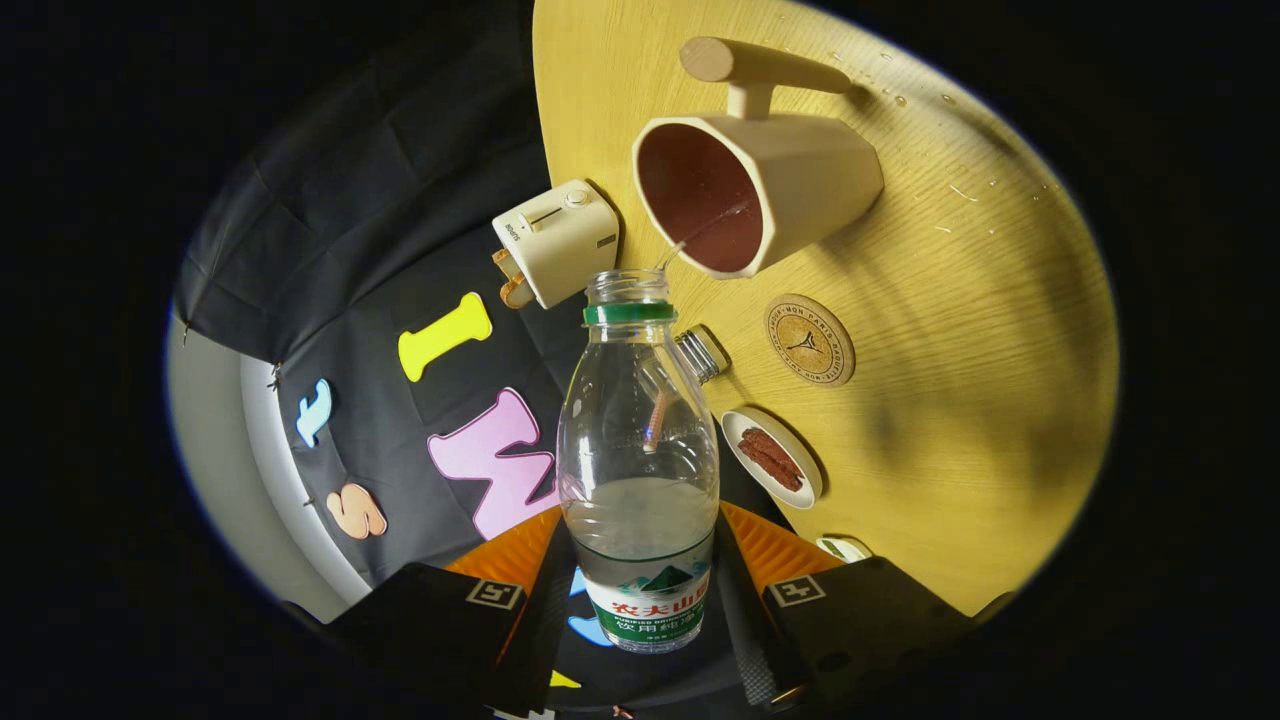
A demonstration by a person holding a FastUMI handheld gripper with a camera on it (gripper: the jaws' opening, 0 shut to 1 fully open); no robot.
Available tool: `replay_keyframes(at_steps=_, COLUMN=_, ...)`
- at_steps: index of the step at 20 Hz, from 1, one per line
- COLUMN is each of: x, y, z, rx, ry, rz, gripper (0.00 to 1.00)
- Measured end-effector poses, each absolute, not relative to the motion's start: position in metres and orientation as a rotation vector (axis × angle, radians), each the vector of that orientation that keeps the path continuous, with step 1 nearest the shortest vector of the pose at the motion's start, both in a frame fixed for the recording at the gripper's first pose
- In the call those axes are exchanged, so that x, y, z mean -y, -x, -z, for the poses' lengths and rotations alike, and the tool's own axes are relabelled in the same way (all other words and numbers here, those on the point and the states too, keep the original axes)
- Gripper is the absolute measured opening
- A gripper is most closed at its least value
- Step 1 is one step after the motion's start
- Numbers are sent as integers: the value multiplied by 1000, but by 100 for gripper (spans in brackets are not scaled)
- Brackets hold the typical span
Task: Take the bottle from table, then pour the juice into the cup, finally place the bottle on the coaster
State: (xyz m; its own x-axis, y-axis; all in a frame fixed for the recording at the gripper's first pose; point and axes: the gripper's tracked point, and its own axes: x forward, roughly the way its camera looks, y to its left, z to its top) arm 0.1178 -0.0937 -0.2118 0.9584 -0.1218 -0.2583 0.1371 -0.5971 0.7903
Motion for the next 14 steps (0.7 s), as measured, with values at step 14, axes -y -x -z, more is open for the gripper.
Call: replay_keyframes(at_steps=14, x=109, y=-119, z=196, rx=40, ry=-2289, rz=340, gripper=73)
